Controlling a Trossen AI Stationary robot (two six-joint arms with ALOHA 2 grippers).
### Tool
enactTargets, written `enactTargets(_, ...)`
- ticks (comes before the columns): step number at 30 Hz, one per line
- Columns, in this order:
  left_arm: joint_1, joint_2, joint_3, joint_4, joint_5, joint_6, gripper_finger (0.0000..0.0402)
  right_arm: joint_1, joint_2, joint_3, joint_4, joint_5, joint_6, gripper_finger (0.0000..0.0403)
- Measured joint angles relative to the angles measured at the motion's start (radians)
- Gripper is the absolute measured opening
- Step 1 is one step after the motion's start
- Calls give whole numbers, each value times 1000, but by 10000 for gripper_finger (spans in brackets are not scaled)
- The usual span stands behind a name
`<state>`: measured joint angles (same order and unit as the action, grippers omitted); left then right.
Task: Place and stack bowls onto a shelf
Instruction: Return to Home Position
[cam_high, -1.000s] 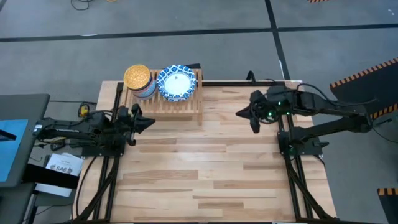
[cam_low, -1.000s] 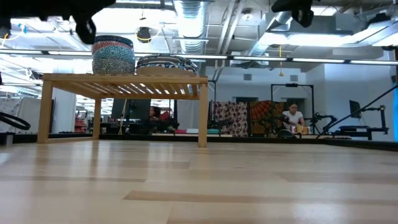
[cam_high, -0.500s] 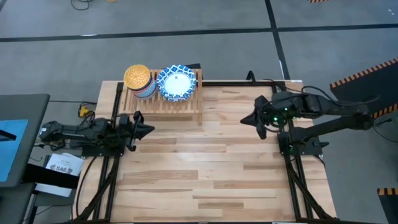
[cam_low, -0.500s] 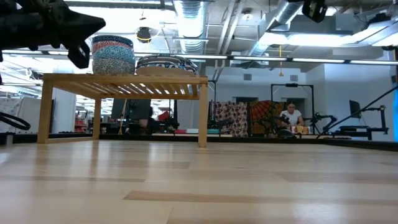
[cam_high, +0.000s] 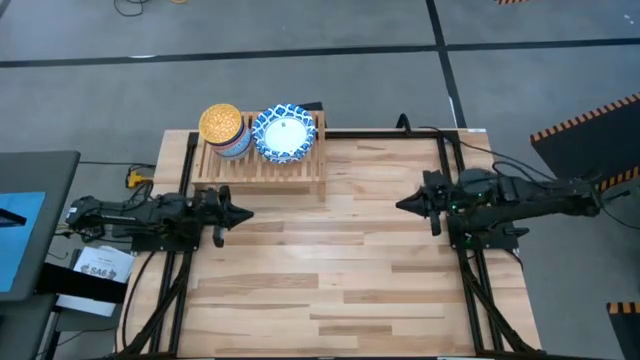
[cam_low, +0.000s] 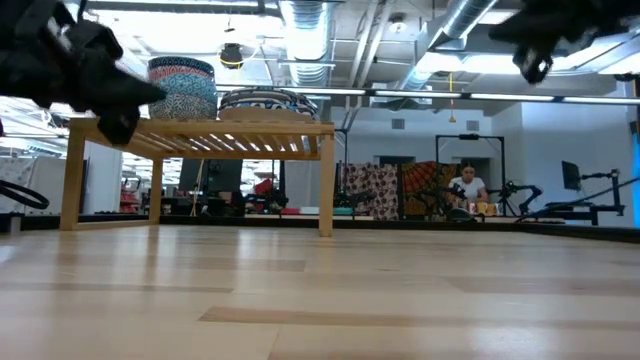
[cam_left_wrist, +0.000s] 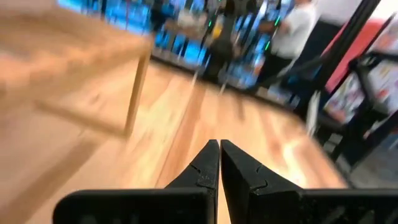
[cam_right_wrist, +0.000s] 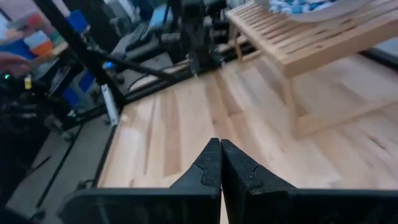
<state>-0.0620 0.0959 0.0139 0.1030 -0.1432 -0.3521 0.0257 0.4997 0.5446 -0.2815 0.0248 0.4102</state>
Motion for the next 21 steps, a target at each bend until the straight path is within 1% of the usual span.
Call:
enactTargets(2,0,1,1,-74,2,0,0,-26,-79,-80,64,-26,-22,20)
enactTargets(4,0,10,3,-77,11,0,0,-52,-157,-150,113,-80,-24,20)
enactTargets(7,0,14,3,-78,16,-1,0,-76,-281,-232,138,-158,-25,20)
enactTargets(13,0,15,3,-78,15,-2,0,-41,-500,-389,198,-162,-27,20)
enactTargets(16,0,16,3,-79,15,-2,0,-9,-494,-450,238,-161,-34,20)
enactTargets(19,1,15,3,-79,16,-2,0,23,-483,-498,336,-161,-53,20)
enactTargets(21,1,15,3,-79,16,-2,0,39,-495,-536,354,-156,-57,20)
